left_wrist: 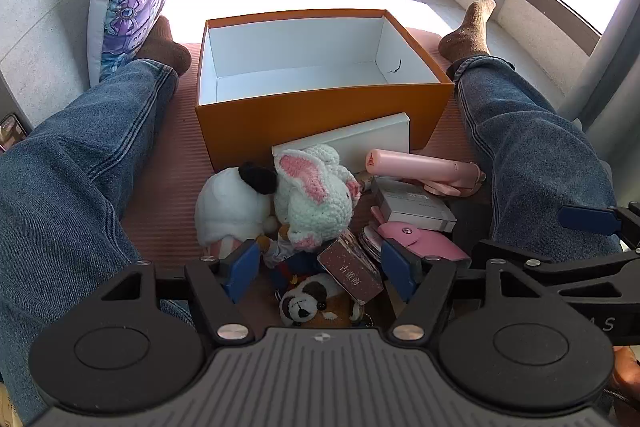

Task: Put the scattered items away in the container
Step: 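Reach both tools toward the plush toys in the pile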

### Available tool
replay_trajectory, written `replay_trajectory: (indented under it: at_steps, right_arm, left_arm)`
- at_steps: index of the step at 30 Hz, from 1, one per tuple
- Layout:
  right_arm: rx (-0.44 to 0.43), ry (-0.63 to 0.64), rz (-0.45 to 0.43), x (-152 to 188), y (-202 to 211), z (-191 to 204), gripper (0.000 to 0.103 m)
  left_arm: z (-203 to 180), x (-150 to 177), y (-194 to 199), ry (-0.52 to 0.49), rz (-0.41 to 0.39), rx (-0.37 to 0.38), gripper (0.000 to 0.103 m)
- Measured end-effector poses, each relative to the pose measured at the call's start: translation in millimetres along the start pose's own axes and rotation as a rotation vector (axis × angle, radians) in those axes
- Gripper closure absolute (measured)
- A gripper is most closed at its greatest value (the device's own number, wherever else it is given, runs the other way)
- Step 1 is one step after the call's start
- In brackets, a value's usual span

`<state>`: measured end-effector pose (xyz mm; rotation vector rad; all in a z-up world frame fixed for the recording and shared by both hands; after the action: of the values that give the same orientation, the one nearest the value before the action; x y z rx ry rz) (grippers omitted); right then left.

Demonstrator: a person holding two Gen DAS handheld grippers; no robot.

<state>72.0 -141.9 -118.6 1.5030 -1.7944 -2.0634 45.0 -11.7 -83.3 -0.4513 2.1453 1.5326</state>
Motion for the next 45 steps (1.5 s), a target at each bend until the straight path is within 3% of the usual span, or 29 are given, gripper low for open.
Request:
replay_trajectory:
  at_steps: [24,45]
  right_arm:
    - [0.009,0.046,0.037,5,-7,7,0.003]
    - [0.005,0.065,0.056,6,-15,10,0.004]
  left_arm:
    - [6,7,-9,0.003,0.068,-0.051,0.026]
    - [9,9,-15,0.019,0.080,-0.030,0.027]
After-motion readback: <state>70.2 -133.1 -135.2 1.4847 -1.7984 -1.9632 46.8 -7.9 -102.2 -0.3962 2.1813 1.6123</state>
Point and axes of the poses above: each gripper's, at about its wrist camera, not at the fingertips, and y roughly against the way its jaws point, z to its left, x to its underside, the point moved 9 cm from there along -y, roughly the way its jaws point, and after that the axes turned 15 degrees about x, right-handed, at the moved point
